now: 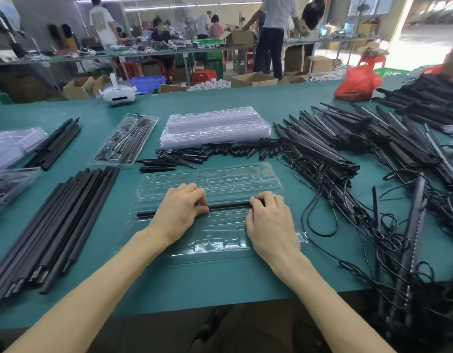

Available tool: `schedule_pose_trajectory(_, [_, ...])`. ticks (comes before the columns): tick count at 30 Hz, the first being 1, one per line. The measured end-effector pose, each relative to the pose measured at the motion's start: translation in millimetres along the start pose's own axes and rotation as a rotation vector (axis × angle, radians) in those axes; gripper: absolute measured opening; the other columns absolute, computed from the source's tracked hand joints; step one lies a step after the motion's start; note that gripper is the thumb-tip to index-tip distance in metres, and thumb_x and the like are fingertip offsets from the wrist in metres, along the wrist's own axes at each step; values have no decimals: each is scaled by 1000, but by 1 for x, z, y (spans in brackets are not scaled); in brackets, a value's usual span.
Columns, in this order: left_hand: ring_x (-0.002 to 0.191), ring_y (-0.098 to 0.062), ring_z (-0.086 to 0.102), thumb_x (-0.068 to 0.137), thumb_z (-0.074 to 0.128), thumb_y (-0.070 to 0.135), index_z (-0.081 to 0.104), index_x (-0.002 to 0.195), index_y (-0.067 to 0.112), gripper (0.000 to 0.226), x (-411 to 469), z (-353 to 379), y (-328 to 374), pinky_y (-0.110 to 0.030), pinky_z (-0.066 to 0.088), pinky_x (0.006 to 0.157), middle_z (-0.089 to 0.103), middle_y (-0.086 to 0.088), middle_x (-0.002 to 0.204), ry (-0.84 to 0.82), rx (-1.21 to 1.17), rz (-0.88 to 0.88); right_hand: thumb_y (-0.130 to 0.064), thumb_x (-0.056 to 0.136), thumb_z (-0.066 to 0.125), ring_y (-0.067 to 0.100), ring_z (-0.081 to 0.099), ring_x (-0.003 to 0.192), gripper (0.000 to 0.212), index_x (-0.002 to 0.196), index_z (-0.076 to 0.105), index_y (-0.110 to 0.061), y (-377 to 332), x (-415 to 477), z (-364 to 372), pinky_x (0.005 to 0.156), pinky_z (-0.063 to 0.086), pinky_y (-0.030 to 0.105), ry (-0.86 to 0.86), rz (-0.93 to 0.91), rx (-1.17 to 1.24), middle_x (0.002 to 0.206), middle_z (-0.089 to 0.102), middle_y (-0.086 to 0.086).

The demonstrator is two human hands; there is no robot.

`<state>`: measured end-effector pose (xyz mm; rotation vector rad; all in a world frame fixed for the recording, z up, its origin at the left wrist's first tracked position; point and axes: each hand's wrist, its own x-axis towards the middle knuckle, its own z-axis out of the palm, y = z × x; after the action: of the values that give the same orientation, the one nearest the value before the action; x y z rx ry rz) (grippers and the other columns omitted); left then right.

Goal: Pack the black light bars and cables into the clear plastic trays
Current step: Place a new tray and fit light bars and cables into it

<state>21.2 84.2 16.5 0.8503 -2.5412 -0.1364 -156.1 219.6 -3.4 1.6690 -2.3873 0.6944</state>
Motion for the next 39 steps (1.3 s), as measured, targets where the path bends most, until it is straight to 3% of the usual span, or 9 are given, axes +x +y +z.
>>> schedule_pose_trajectory(5, [101, -10, 47, 96, 67, 28, 68, 107, 23, 13, 17, 1, 19, -33, 35, 100, 54, 11, 105, -56, -37, 54, -25, 103, 38, 22, 42, 117, 31, 125, 57, -15, -2, 3, -3, 102, 38, 35, -50, -12, -22, 125, 48, 1])
schedule_pose_trajectory(9, [112, -18, 52, 97, 62, 12, 68, 116, 15, 20, 41, 16, 47, -38, 39, 102, 59, 1, 116, 32, -115, 34, -24, 103, 40, 22, 42, 119, 31, 127, 57, -15, -1, 6, -7, 102, 37, 34, -94, -10, 2, 127, 47, 2])
schedule_pose_trajectory(14, [123, -24, 54, 101, 54, 13, 63, 127, 9, 28, 79, 44, 70, -40, 39, 108, 60, -5, 132, 14, -152, -29, -24, 101, 44, 22, 41, 122, 33, 131, 57, -15, 7, 10, -17, 102, 37, 34, -168, -11, 86, 130, 45, 3])
schedule_pose_trajectory(21, [117, -22, 57, 108, 35, 27, 58, 121, 14, 30, 93, 76, 72, -38, 39, 99, 64, -2, 123, -47, -16, -85, -28, 101, 46, 19, 41, 123, 33, 132, 52, -17, 21, 8, -27, 95, 46, 37, -270, 12, 209, 134, 44, -3])
schedule_pose_trajectory(25, [118, -18, 54, 106, 31, 31, 55, 121, 21, 30, 95, 81, 71, -36, 34, 99, 61, 4, 122, -63, 23, -125, -19, 96, 49, 26, 55, 113, 26, 117, 61, -10, 27, 20, -48, 97, 49, 45, -357, 32, 353, 122, 60, 5])
schedule_pose_trajectory(30, [113, -25, 53, 100, 34, 29, 51, 122, 14, 31, 105, 84, 85, -39, 35, 100, 57, -4, 123, -118, 122, -174, -18, 99, 54, 16, 65, 106, 29, 123, 67, -9, 47, 50, -93, 99, 50, 30, -185, 61, 451, 119, 71, 5])
schedule_pose_trajectory(33, [108, -24, 50, 100, 19, 32, 49, 116, 16, 38, 107, 87, 93, -39, 35, 96, 53, -2, 118, -127, 175, -161, -18, 99, 56, 10, 65, 99, 27, 122, 68, -10, 67, 76, -116, 88, 47, 15, -57, 79, 455, 113, 72, 1])
schedule_pose_trajectory(36, [105, -21, 47, 100, 5, 39, 47, 116, 19, 49, 106, 90, 94, -38, 35, 97, 50, 1, 115, -116, 209, -151, -20, 99, 55, 10, 62, 95, 25, 119, 67, -12, 98, 113, -124, 82, 42, 16, 43, 183, 411, 110, 71, 0])
schedule_pose_trajectory(39, [101, -19, 48, 104, 17, 42, 46, 111, 20, 37, 106, 93, 92, -38, 34, 102, 51, 3, 108, -59, 178, -143, -17, 100, 52, 20, 59, 104, 27, 123, 61, -6, 138, 154, -118, 87, 40, 23, 82, 282, 264, 118, 67, 9])
